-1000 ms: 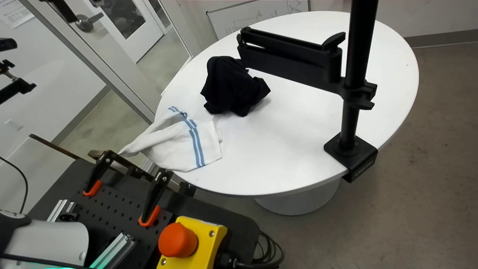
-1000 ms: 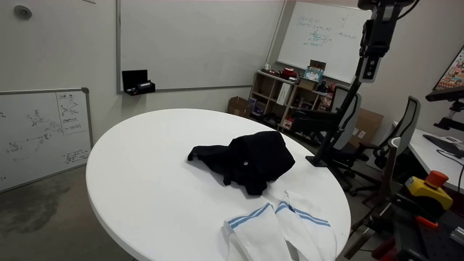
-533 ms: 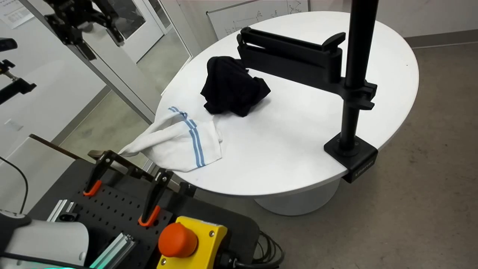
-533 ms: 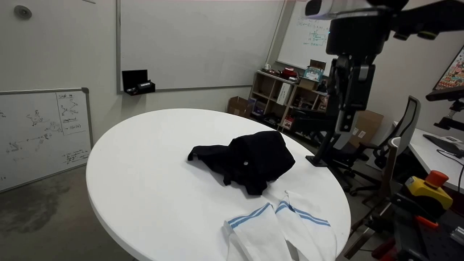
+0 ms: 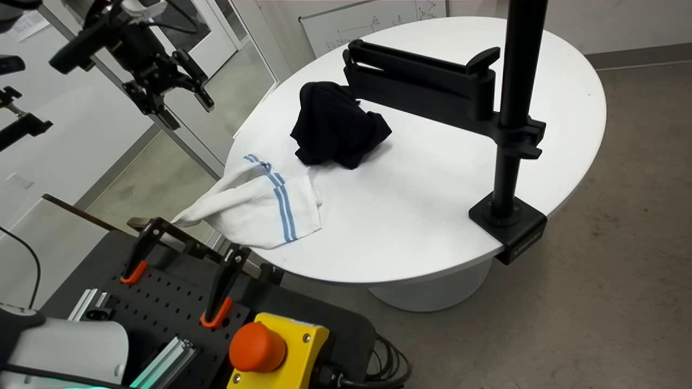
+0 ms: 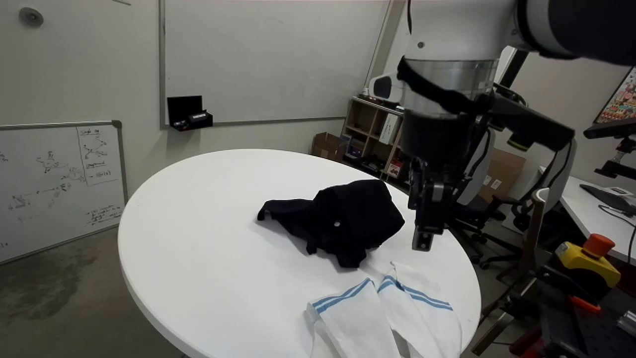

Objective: Hang the white cloth on the stand

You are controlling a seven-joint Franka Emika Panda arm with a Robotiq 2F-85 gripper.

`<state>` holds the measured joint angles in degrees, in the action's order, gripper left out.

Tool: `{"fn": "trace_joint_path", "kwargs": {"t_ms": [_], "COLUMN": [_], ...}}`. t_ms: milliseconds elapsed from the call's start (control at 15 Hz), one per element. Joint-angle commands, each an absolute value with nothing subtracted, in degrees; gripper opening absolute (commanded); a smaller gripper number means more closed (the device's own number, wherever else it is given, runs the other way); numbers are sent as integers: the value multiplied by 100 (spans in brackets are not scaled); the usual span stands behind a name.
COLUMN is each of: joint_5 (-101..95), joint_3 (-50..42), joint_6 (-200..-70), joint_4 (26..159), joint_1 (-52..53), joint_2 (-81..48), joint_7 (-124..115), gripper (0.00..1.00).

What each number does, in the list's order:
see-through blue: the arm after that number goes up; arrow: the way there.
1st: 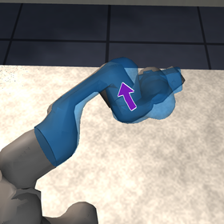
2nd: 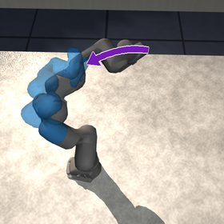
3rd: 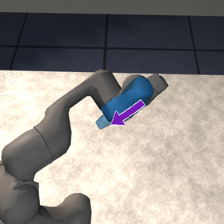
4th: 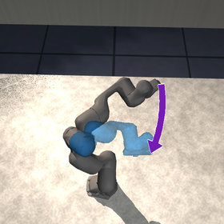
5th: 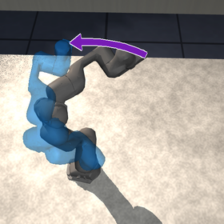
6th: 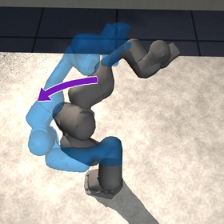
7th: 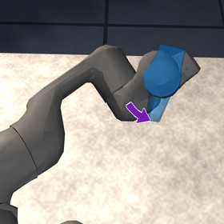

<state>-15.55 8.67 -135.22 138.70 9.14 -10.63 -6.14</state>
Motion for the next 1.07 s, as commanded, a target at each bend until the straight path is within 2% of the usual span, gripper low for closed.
{"fn": "trace_joint_path", "kwargs": {"t_ms": [0,600,1000], "joint_5": [-2023,-2595,-3486], "joint_3": [728,309,-171], "joint_6": [-13766,-13818,-14354], "joint_4": [13681,13491,13366], "joint_1": [1166,1622,2347], "joint_2": [-1602,-2516,-2673], "joint_7": [-1239,-2044,-3447], "gripper": [100,100,100]}}
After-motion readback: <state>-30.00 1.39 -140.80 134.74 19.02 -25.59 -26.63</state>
